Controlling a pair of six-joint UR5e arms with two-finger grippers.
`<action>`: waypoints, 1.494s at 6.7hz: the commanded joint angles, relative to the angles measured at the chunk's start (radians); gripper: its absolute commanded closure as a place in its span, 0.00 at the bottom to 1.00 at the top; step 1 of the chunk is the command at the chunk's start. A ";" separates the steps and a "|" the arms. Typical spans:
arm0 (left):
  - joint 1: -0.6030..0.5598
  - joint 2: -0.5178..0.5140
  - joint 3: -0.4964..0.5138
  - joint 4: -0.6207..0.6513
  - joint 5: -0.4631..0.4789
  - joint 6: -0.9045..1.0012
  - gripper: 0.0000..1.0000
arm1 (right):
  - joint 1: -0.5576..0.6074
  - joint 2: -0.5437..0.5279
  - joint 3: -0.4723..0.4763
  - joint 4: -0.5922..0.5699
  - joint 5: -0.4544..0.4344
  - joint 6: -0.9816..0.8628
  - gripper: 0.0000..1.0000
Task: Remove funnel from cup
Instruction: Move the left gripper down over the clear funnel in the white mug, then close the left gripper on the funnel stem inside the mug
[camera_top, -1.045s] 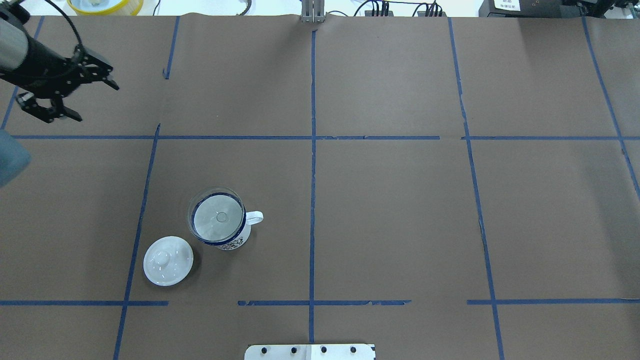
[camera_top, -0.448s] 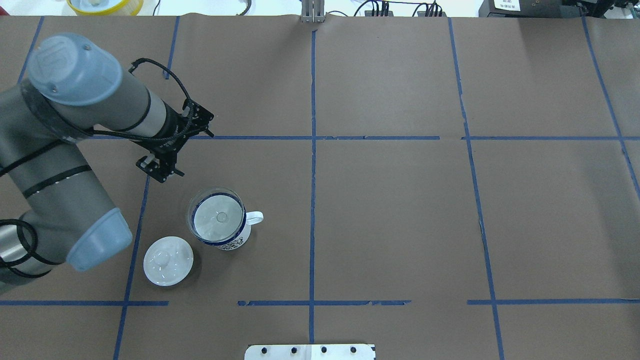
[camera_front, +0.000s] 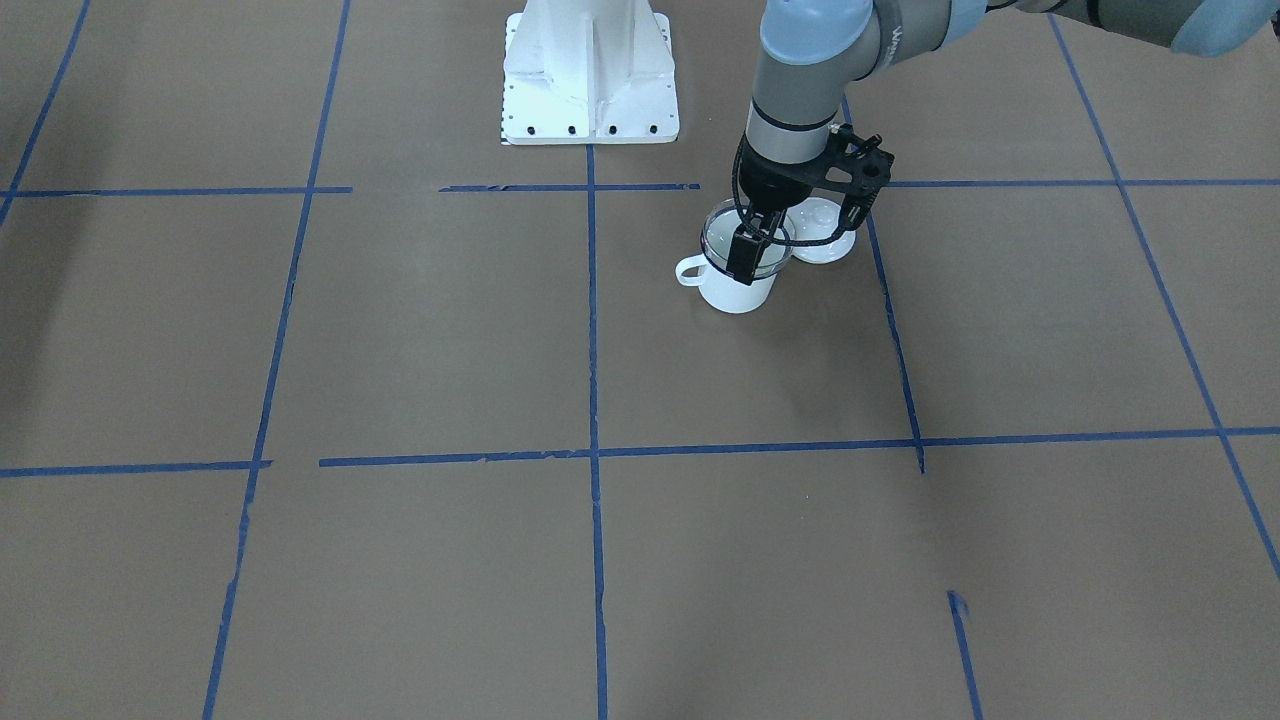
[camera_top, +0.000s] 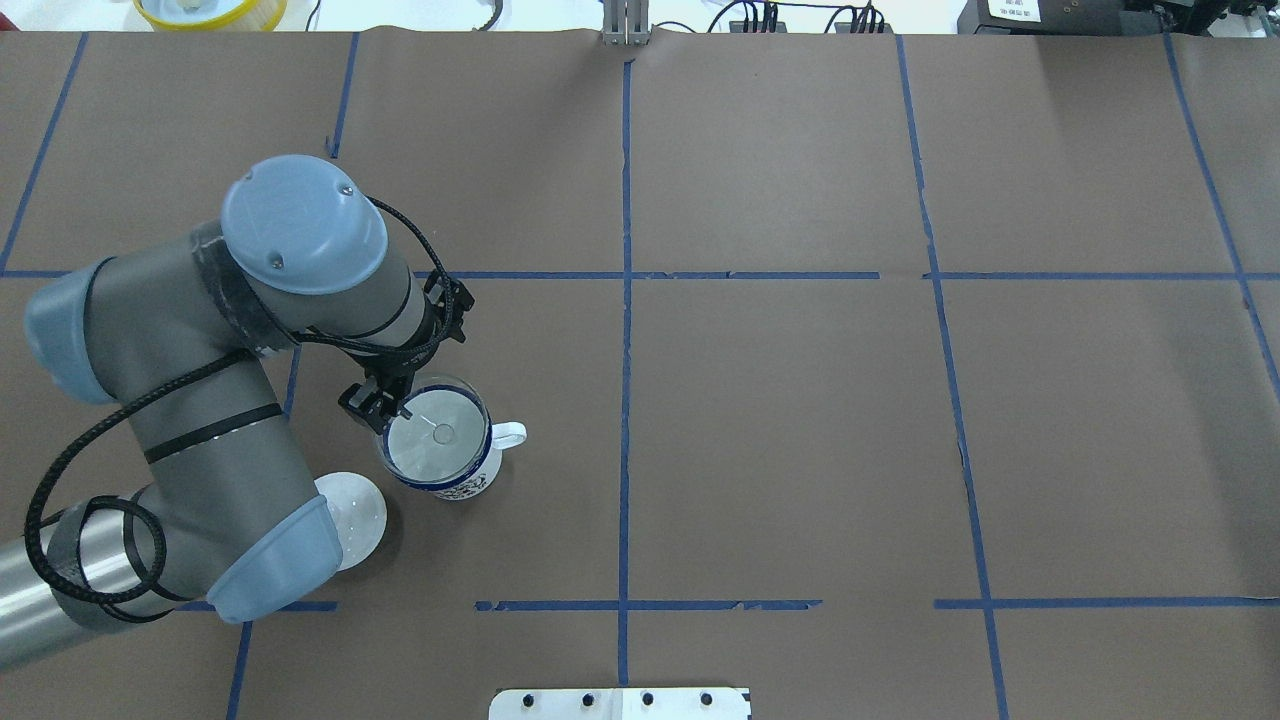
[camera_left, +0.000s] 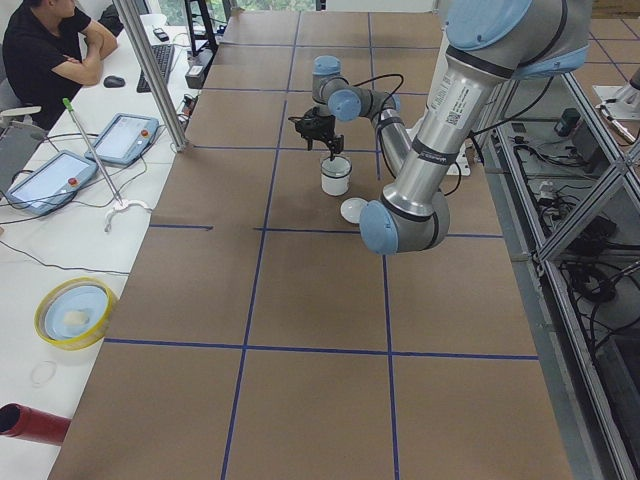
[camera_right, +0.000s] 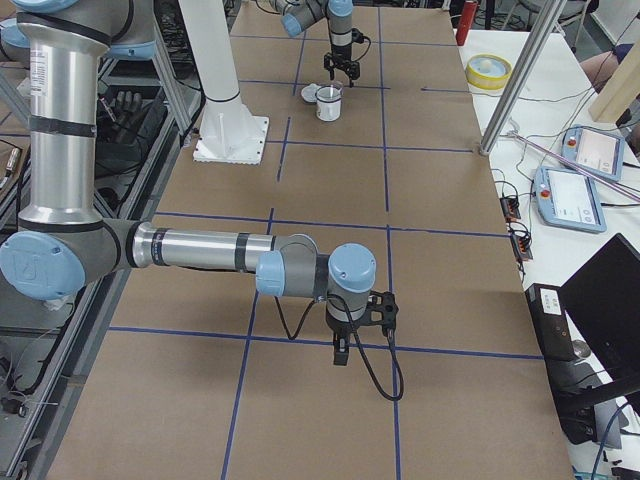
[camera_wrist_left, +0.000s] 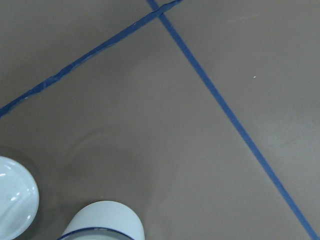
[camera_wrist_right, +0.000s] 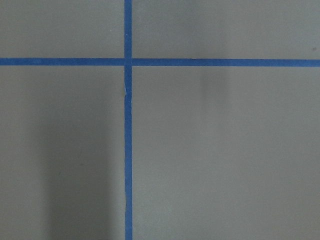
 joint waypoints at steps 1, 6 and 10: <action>0.033 -0.014 0.013 0.003 0.045 -0.031 0.09 | 0.000 0.000 0.000 0.000 0.000 0.000 0.00; 0.041 -0.040 0.061 -0.005 0.067 -0.033 0.28 | 0.000 0.000 0.000 0.000 0.000 0.000 0.00; 0.052 -0.041 0.059 -0.005 0.065 -0.036 0.47 | 0.000 0.000 0.000 0.000 0.000 0.000 0.00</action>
